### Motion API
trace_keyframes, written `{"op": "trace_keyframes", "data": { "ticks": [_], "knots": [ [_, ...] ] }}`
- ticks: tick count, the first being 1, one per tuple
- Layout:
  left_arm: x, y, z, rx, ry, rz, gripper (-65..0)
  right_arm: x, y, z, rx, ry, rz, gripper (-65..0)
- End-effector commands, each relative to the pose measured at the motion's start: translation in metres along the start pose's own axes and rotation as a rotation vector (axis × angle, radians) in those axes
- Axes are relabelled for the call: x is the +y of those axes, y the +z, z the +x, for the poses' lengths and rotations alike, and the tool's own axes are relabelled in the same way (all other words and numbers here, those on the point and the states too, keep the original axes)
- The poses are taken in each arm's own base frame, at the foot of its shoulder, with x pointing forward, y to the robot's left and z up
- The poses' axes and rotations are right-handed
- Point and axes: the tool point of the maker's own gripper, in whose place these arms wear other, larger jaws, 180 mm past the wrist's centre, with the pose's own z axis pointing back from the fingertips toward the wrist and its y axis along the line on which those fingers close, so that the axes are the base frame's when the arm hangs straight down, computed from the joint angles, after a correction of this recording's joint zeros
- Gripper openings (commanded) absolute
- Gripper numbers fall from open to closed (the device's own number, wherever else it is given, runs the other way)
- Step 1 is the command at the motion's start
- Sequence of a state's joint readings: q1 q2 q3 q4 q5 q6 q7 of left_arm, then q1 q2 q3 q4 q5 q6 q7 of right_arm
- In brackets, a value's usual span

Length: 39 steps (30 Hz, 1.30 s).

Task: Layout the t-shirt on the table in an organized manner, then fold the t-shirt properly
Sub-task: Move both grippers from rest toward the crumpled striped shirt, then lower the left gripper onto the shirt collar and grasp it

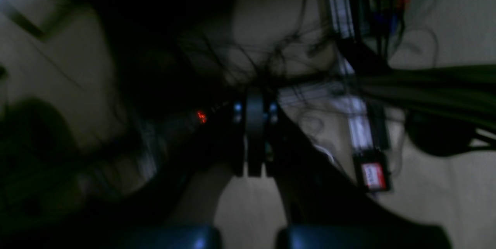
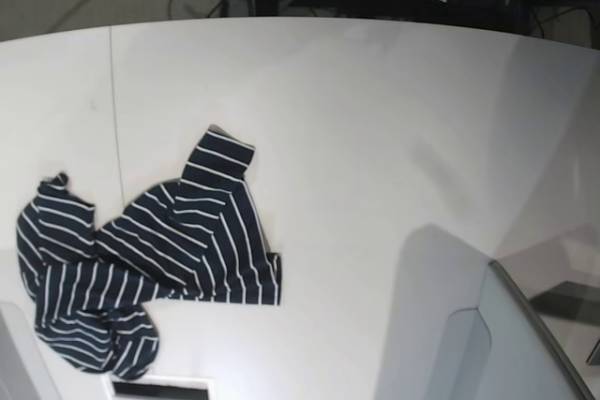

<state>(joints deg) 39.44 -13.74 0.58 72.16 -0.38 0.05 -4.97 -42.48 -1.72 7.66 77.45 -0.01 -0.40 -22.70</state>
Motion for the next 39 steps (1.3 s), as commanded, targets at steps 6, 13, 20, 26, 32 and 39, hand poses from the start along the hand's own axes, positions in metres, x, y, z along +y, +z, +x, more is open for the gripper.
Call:
{"op": "trace_keyframes", "data": {
  "ticks": [6, 13, 20, 26, 32, 39],
  "knots": [
    [-0.011, 0.039, 0.098, -0.272, -0.02, -0.033, -65.0, -0.012, 0.052, 0.08, -0.255, 0.004, -0.025, -65.0],
    [-0.037, 0.022, 0.202, -0.467, 0.009, -0.081, -65.0, -0.008, 0.1, 0.185, -0.466, -0.023, -0.015, -64.7],
    [-0.072, -0.025, 0.25, -0.3, 0.17, -0.223, -65.0, 0.0, 0.108, 0.256, -0.427, -0.061, 0.012, -47.3],
    [-0.103, -0.053, 0.239, -0.217, 0.117, -0.297, -65.0, 0.014, 0.115, 0.272, -0.46, 0.077, 0.067, -27.8],
    [-0.116, -0.054, 0.236, -0.258, 0.096, -0.32, -65.0, 0.022, 0.107, 0.264, -0.442, 0.225, 0.124, -19.8],
    [-0.159, -0.043, 0.229, -0.312, -0.258, -0.329, -43.6, -0.008, 0.082, 0.251, -0.422, 0.142, 0.098, -19.7]
  ]
}}
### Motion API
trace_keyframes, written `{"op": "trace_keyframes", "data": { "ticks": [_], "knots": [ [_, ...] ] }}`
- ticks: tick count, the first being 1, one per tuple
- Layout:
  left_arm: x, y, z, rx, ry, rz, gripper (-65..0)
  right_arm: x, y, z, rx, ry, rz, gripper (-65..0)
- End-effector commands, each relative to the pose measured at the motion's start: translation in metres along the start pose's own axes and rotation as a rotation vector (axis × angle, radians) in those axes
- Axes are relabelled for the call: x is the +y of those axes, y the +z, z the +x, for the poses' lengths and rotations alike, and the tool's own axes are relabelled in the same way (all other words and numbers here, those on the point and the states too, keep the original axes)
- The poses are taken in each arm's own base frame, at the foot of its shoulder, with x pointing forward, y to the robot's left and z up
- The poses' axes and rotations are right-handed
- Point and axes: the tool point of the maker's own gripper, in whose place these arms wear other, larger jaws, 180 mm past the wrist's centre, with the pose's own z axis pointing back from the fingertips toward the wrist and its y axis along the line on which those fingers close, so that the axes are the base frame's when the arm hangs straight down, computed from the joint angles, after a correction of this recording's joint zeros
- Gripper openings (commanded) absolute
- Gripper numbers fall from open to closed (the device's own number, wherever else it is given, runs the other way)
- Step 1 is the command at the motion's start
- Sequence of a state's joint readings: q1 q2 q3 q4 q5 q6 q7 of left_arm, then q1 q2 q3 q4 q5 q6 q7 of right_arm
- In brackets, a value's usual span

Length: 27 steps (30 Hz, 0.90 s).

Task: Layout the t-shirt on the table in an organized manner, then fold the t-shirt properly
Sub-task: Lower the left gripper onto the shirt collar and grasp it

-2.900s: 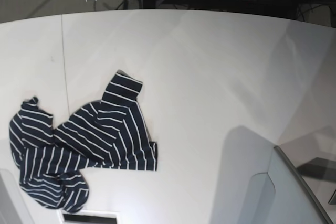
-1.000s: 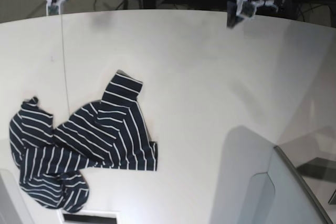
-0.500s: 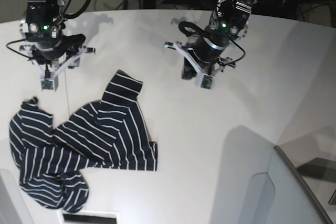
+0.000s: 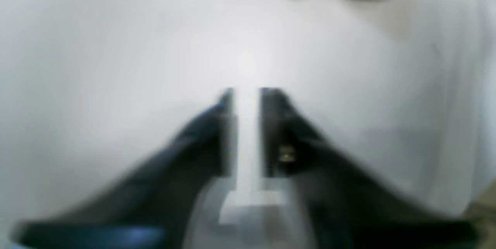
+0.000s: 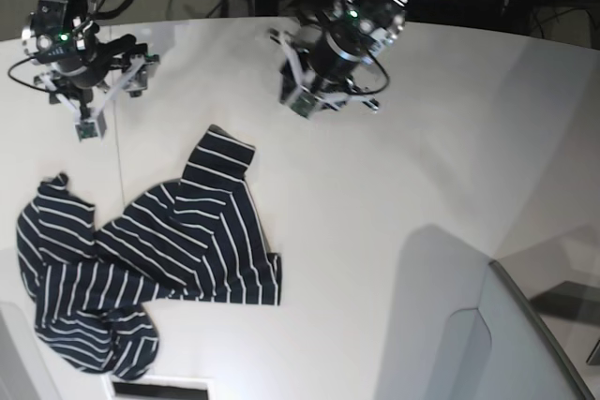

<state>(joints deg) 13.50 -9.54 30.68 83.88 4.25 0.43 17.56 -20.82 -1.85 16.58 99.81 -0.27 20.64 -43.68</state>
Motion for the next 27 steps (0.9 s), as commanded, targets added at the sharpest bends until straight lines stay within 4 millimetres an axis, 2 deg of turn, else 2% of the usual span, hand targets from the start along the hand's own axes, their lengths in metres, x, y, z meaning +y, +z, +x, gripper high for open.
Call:
{"op": "trace_keyframes", "data": {
  "ticks": [1, 2, 5, 9, 13, 14, 21, 24, 27],
  "knots": [
    [-0.006, -0.003, 0.021, -0.058, -0.045, 0.002, -38.0, -0.006, 0.002, 0.008, -0.039, -0.001, -0.01, -19.7],
    [-0.013, -0.007, 0.029, -0.069, -0.091, 0.0, -31.8, -0.01, 0.002, 0.007, -0.046, -0.009, -0.018, -19.5],
    [-0.031, -0.02, 0.044, -0.086, -0.184, 0.007, -21.9, -0.021, -0.001, 0.001, -0.042, -0.03, -0.036, -19.5],
    [-0.041, -0.043, 0.055, -0.071, -0.221, 0.013, -21.6, -0.022, -0.002, -0.002, -0.035, -0.035, -0.036, -19.5],
    [-0.037, -0.055, 0.073, -0.089, -0.148, 0.002, -21.6, -0.022, -0.002, -0.002, -0.034, -0.033, -0.038, -19.5],
    [-0.032, -0.055, 0.081, -0.105, -0.115, 0.001, -21.6, -0.022, -0.002, -0.002, -0.034, -0.033, -0.038, -19.5],
    [0.047, -0.049, 0.102, -0.104, 0.259, 0.034, -21.6, -0.023, -0.002, -0.002, -0.033, -0.03, -0.04, -19.5],
    [0.062, -0.057, 0.107, -0.076, 0.335, -0.002, -21.6, -0.022, -0.002, -0.002, -0.034, -0.028, -0.038, -19.5],
    [0.068, -0.069, 0.115, -0.063, 0.39, -0.039, -21.6, -0.021, -0.002, -0.001, -0.036, -0.027, -0.036, -19.5]
  ]
}}
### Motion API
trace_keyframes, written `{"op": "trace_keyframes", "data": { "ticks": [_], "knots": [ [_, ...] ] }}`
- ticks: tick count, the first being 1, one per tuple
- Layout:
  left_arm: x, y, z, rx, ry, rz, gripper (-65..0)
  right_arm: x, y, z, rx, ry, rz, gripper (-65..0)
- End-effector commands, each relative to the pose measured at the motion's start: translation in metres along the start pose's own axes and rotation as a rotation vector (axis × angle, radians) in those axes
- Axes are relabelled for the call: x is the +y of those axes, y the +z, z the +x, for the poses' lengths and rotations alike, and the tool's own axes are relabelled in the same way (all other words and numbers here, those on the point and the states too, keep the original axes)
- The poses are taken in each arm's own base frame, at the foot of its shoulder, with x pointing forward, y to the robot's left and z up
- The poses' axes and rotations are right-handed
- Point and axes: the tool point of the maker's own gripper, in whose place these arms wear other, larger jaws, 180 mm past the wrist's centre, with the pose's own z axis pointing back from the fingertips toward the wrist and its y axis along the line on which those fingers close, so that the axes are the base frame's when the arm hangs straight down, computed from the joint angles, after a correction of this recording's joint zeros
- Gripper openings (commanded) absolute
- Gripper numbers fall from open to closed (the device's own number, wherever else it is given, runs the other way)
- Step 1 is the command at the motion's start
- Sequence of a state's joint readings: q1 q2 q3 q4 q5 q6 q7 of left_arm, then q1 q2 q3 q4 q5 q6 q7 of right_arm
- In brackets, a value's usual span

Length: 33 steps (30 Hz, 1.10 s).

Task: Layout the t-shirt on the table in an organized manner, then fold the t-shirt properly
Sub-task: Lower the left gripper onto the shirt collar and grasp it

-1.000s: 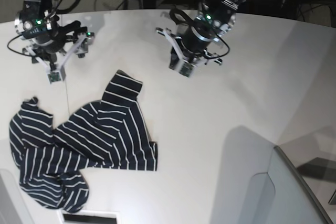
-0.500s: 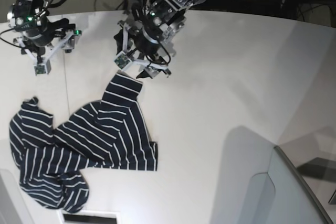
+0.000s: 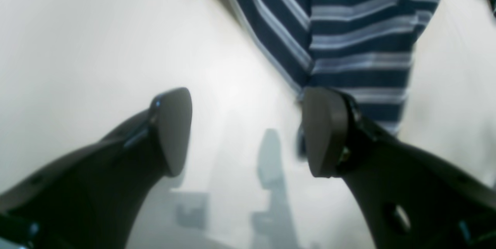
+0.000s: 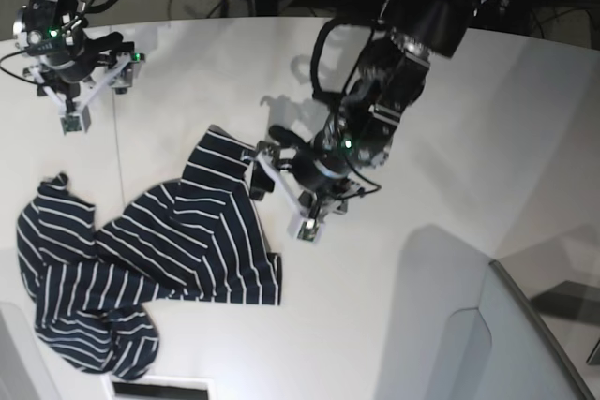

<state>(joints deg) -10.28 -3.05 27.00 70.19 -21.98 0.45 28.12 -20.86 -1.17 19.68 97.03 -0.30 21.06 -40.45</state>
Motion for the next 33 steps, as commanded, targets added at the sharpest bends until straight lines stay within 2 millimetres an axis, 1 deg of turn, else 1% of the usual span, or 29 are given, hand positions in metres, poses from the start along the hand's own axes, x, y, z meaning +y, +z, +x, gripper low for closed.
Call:
{"op": "trace_keyframes", "data": {
  "ticks": [1, 4, 11, 15, 17, 20, 23, 31, 33],
  "knots": [
    [-0.005, -0.004, 0.02, -0.037, 0.008, -0.022, -21.6, -0.002, 0.002, 0.01, -0.032, 0.005, -0.005, -19.5],
    [-0.012, -0.014, 0.024, -0.015, 0.005, -0.052, -21.6, -0.002, 0.002, 0.011, -0.036, 0.005, -0.005, -19.5],
    [-0.028, -0.04, 0.024, 0.056, 0.021, -0.076, -21.7, -0.002, 0.002, 0.01, -0.032, 0.005, -0.005, -19.5],
    [-0.055, -0.045, 0.025, 0.063, 0.005, -0.158, -21.7, -0.002, 0.002, 0.009, -0.031, 0.005, -0.005, -19.5],
    [-0.063, -0.046, 0.022, 0.072, 0.006, -0.178, -21.7, -0.002, 0.002, 0.009, -0.031, 0.005, -0.005, -19.5],
    [-0.059, -0.051, 0.005, 0.119, 0.022, -0.164, -21.7, -0.003, 0.003, 0.009, -0.031, 0.004, -0.006, -19.5],
    [-0.058, -0.053, -0.004, 0.143, 0.031, -0.157, -21.7, -0.004, 0.003, 0.008, -0.031, 0.002, -0.009, -19.5],
    [-0.058, -0.053, -0.009, 0.152, 0.04, -0.16, -21.7, -0.002, 0.002, 0.009, -0.031, 0.004, -0.004, -19.5],
    [-0.061, -0.053, -0.008, 0.148, 0.041, -0.166, -21.9, -0.002, 0.002, 0.009, -0.032, 0.003, -0.003, -19.5]
  ]
}}
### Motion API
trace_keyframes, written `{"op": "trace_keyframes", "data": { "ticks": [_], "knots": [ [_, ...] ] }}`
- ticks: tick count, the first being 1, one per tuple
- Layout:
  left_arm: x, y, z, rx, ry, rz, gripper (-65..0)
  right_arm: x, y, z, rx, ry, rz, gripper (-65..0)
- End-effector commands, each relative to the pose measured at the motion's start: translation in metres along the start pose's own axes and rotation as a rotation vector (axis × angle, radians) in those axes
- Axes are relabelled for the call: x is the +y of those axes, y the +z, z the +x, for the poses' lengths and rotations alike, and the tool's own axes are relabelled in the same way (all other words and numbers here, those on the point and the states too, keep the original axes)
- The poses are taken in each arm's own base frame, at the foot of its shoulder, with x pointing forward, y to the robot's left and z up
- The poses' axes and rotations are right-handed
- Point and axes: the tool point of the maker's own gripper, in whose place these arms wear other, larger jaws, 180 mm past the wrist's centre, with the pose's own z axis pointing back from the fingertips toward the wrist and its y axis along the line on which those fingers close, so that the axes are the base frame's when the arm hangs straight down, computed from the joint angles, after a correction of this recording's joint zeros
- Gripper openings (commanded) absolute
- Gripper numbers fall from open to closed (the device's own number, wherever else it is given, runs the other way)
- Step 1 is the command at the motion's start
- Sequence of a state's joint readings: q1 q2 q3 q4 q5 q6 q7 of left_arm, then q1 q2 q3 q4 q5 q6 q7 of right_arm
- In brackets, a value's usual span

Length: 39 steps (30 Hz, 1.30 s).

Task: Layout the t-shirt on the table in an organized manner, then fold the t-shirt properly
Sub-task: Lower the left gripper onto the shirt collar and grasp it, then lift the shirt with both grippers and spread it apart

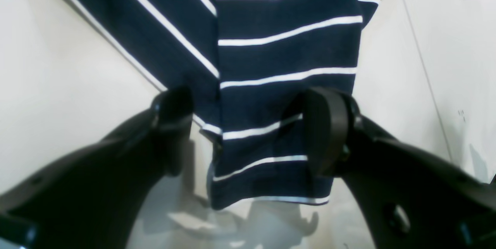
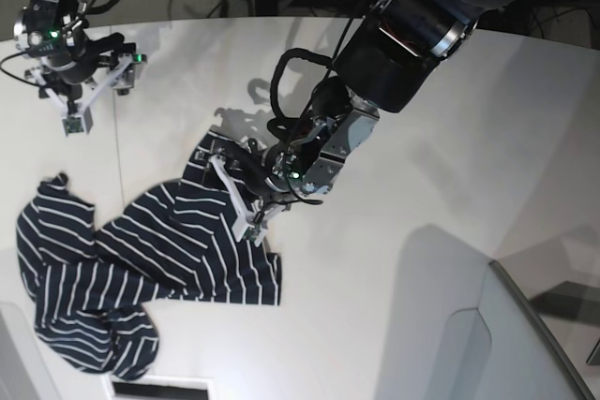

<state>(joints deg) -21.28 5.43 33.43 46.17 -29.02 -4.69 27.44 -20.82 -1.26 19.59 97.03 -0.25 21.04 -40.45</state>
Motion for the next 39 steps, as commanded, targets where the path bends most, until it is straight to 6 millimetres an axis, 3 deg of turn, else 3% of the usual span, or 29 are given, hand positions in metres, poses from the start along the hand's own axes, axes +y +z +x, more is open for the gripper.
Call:
{"op": "trace_keyframes", "data": {
  "ticks": [1, 9, 13, 16, 26, 32, 39],
  "knots": [
    [-0.012, 0.001, 0.018, -0.04, -0.001, -0.026, -21.9, -0.003, 0.003, 0.009, -0.031, 0.004, -0.005, -19.5],
    [-0.018, 0.002, 0.023, -0.055, -0.004, -0.038, -22.2, 0.0, -0.005, -0.004, 0.009, -0.006, 0.008, -19.5],
    [-0.027, 0.007, 0.031, -0.088, -0.011, -0.059, -32.9, 0.002, -0.011, -0.014, 0.036, -0.014, 0.018, -19.7],
    [-0.029, 0.008, 0.031, -0.089, -0.01, -0.062, -39.3, 0.003, -0.011, -0.009, 0.004, -0.014, 0.019, -19.7],
    [-0.027, 0.007, 0.029, -0.087, -0.011, -0.059, -40.3, 0.003, -0.012, -0.006, -0.008, -0.014, 0.019, -19.7],
    [-0.012, -0.001, 0.004, -0.018, 0.014, -0.027, -40.3, 0.003, -0.012, -0.007, -0.008, -0.015, 0.02, -19.7],
    [-0.012, -0.002, 0.002, -0.014, 0.017, -0.028, -40.8, 0.004, -0.012, -0.006, -0.009, -0.016, 0.021, -19.7]
  ]
}}
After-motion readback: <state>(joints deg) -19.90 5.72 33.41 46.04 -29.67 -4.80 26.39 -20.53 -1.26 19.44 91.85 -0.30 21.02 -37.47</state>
